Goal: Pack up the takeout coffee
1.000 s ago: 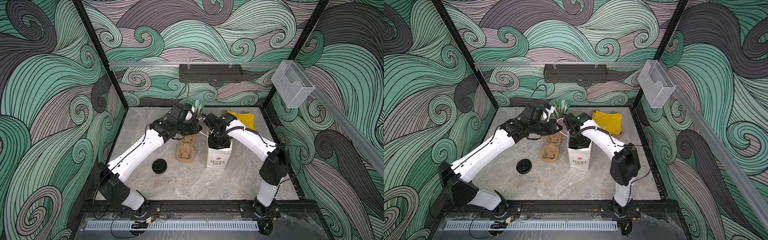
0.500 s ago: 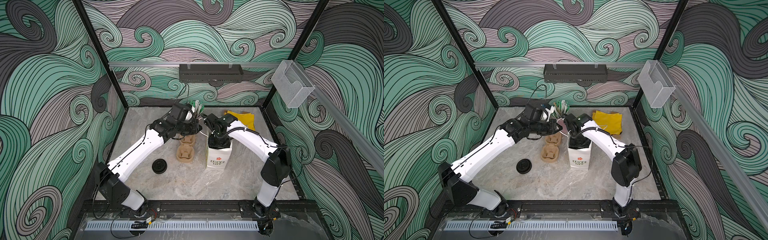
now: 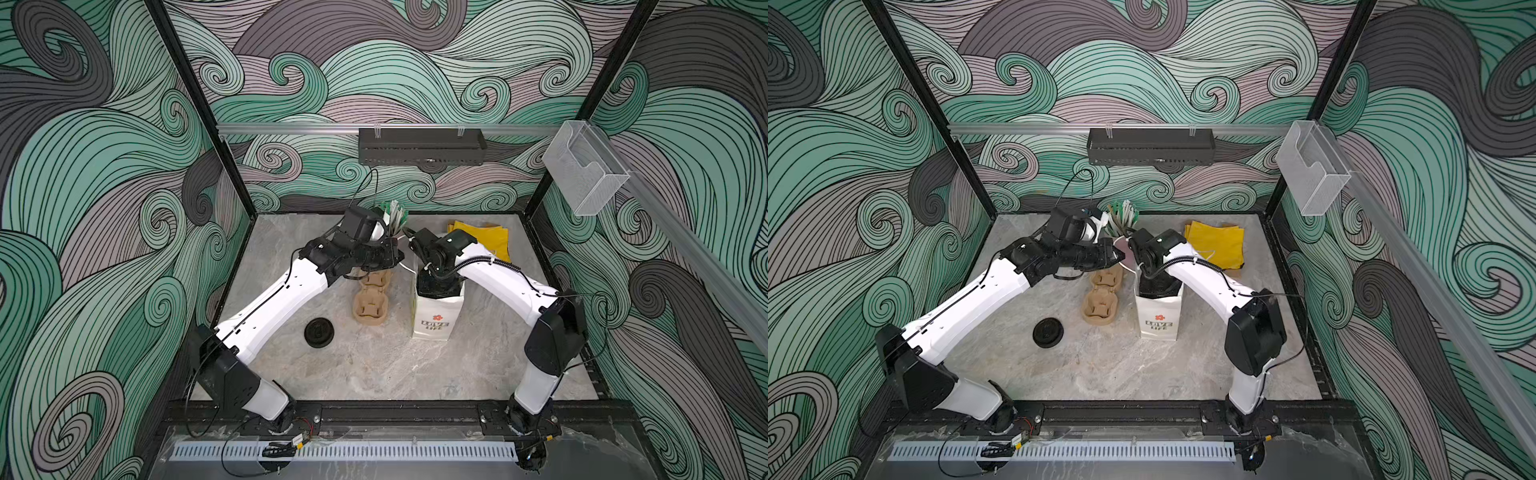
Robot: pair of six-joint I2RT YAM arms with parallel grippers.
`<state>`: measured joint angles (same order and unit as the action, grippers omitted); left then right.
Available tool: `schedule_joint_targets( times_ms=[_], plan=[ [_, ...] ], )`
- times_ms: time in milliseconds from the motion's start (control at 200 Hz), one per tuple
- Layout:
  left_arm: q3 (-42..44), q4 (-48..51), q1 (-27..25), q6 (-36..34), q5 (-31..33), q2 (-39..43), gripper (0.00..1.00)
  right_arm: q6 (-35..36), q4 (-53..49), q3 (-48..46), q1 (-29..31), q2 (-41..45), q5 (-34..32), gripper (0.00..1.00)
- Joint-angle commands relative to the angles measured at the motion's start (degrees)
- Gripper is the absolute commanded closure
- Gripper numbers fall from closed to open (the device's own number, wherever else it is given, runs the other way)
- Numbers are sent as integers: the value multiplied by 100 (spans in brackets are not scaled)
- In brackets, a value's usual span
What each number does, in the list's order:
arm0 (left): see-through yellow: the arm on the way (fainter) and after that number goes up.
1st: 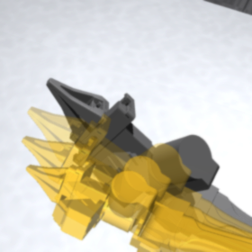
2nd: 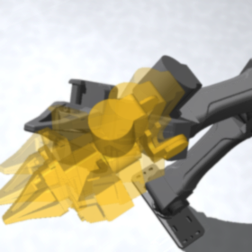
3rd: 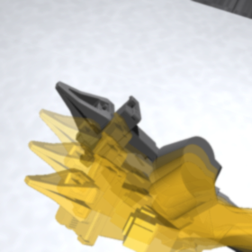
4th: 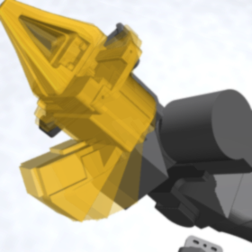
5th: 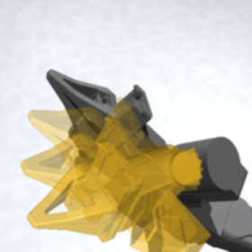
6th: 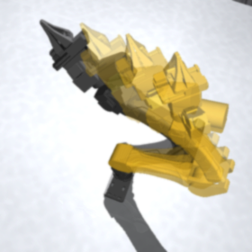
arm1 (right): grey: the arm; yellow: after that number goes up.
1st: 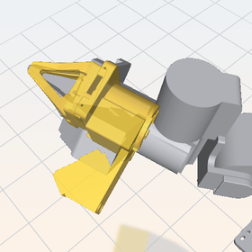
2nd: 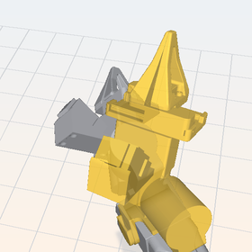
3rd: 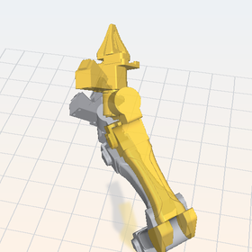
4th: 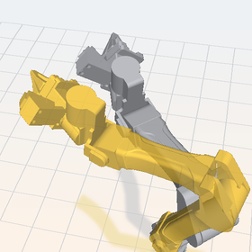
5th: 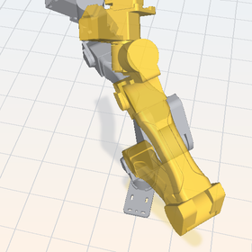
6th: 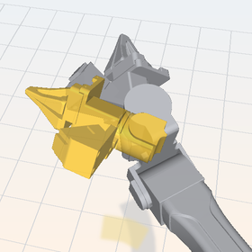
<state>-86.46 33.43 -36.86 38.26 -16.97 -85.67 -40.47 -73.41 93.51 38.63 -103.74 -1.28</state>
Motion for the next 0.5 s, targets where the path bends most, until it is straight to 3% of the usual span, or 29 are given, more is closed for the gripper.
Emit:
schedule_joint_targets(
  times_ms=[0,265,495],
  plan=[
    [-82,146,39,-117,62,101,100,12,-35,-694,66,-849,241,40],
    [-82,155,39,-126,62,111,100,-4,-33,-741,83,-854,280,41],
    [-64,167,39,-126,62,121,100,-23,-308,-246,100,-653,132,41]
  ],
)
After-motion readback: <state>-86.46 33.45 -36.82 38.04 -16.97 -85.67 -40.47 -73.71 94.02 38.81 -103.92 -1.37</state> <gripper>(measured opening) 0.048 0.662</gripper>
